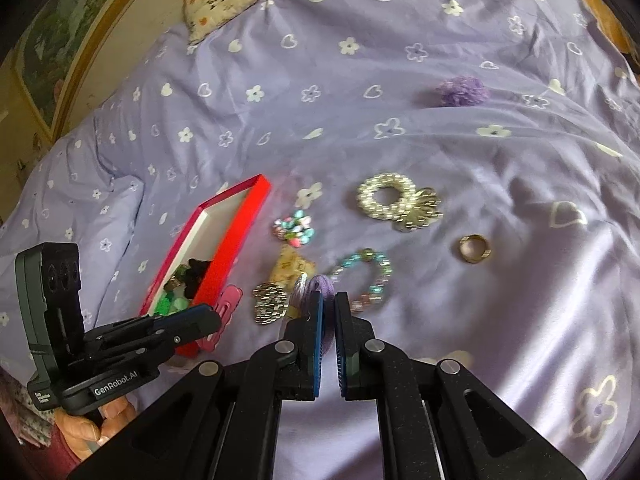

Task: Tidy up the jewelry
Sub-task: 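Carry both clips into the red box and open both tools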

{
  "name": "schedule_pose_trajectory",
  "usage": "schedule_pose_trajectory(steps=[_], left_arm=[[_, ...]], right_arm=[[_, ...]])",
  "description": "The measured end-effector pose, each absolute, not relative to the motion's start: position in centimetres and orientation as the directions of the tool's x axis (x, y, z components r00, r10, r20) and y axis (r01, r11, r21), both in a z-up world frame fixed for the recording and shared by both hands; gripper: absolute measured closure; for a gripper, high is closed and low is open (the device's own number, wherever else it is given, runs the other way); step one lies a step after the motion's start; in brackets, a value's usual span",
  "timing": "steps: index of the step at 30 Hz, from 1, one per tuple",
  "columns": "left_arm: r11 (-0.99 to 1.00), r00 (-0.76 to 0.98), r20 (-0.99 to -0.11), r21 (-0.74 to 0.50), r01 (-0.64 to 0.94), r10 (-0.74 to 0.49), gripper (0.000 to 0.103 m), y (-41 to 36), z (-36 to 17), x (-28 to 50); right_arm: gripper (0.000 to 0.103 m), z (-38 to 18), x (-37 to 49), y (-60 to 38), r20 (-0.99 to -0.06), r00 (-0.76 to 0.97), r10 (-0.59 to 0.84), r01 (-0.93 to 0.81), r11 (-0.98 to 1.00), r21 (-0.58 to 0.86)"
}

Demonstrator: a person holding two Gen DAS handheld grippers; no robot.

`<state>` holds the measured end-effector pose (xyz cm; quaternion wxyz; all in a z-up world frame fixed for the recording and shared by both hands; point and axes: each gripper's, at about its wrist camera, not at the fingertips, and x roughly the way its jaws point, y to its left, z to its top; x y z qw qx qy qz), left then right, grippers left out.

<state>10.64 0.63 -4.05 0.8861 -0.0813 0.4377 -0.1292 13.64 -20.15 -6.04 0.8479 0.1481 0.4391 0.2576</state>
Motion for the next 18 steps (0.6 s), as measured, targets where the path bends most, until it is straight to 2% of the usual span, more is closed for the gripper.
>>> schedule_pose_trajectory(steps=[18], left_arm=[[0.957,0.657,-0.729,-0.287,-0.035,-0.194,0.094,11.1,-3.0,7.2]], right_arm=[[0.098,-5.1,13.2,-10.7,-0.657,0.388,0.646,-0.449,0.755,0.478]])
